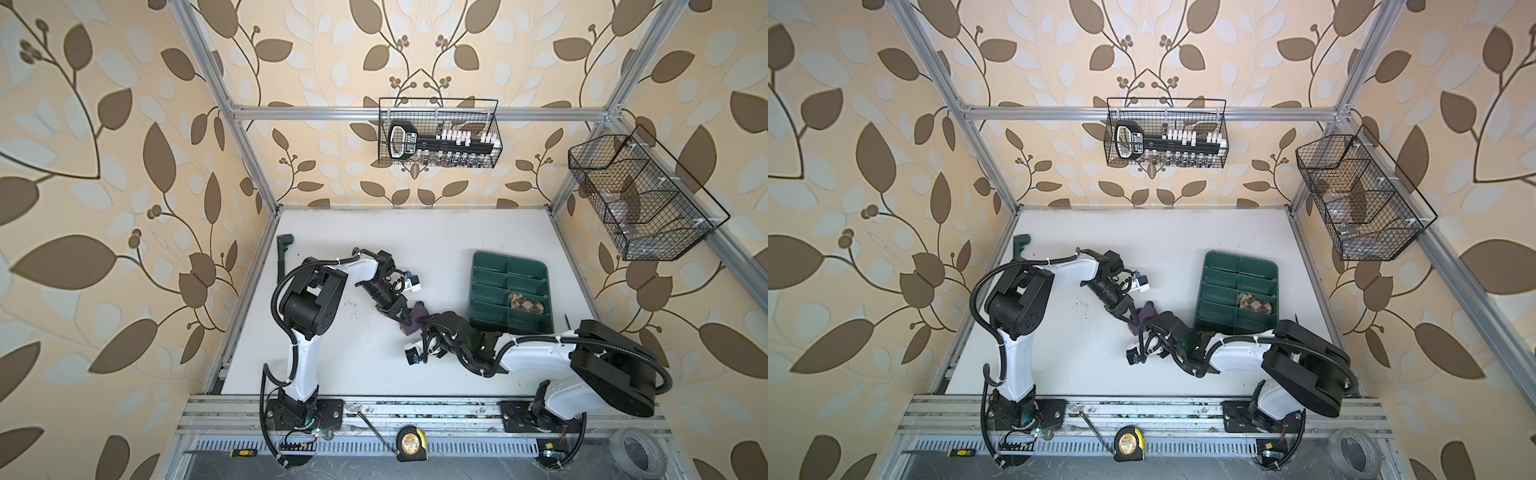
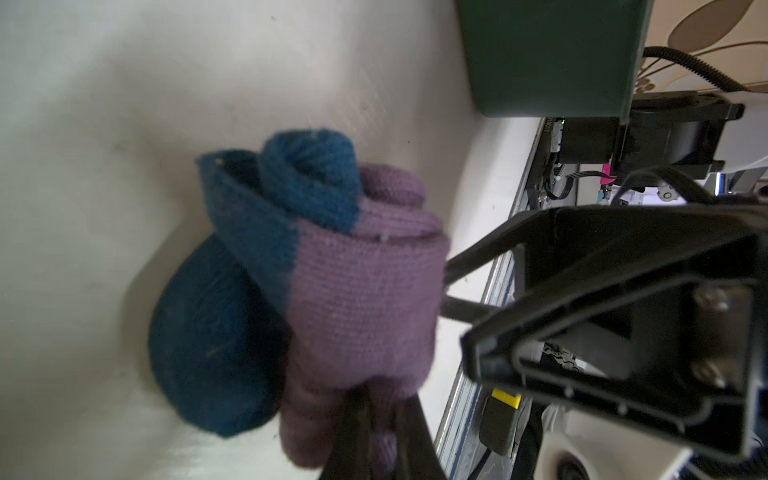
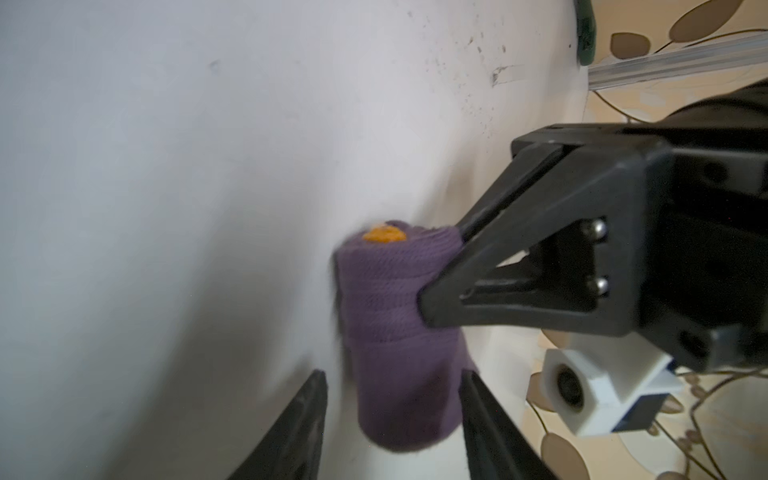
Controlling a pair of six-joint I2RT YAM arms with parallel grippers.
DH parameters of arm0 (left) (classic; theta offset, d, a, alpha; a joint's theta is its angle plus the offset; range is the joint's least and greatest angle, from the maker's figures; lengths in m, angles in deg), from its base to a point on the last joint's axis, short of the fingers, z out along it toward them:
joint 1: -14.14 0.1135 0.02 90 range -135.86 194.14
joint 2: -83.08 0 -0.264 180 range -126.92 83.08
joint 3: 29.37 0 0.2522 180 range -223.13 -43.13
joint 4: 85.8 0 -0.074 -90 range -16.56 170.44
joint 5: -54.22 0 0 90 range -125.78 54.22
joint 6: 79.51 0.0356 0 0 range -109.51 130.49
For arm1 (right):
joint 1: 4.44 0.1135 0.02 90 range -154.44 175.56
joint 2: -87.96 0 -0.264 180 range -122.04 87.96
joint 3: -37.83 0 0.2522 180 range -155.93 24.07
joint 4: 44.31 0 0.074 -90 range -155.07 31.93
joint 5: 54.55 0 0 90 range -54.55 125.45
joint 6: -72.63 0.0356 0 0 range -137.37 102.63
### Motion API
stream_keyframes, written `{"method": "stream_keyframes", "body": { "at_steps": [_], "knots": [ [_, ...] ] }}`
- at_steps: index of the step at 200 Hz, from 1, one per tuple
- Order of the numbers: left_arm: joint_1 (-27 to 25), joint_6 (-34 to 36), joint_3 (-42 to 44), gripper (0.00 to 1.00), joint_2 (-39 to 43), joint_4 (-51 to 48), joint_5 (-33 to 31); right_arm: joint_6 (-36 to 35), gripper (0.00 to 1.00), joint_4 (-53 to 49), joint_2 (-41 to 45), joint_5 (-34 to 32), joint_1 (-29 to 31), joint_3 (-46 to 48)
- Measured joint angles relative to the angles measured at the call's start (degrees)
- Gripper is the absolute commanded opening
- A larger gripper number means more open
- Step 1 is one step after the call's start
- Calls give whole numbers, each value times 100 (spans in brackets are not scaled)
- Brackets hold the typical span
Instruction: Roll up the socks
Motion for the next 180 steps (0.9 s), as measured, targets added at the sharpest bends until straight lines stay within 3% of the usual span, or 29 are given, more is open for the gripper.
{"method": "stream_keyframes", "body": {
  "at_steps": [75, 96, 122, 148, 180],
  "knots": [
    [61, -103, -133, 0, -162, -168, 92, -256, 50, 214, -643, 208, -197, -236],
    [72, -109, -153, 0, -175, -205, 85, -299, 41, 50, -723, 238, -219, -391],
    [98, -122, -153, 0, -184, -247, 39, -247, 13, -184, -813, 240, -223, -586],
    [133, -181, -101, 0, -155, -212, 4, -81, 0, -546, -835, 315, -262, -800],
    [144, -271, 116, 18, 59, 57, -81, 98, 0, -977, -839, 393, -293, -1032]
  ]
}}
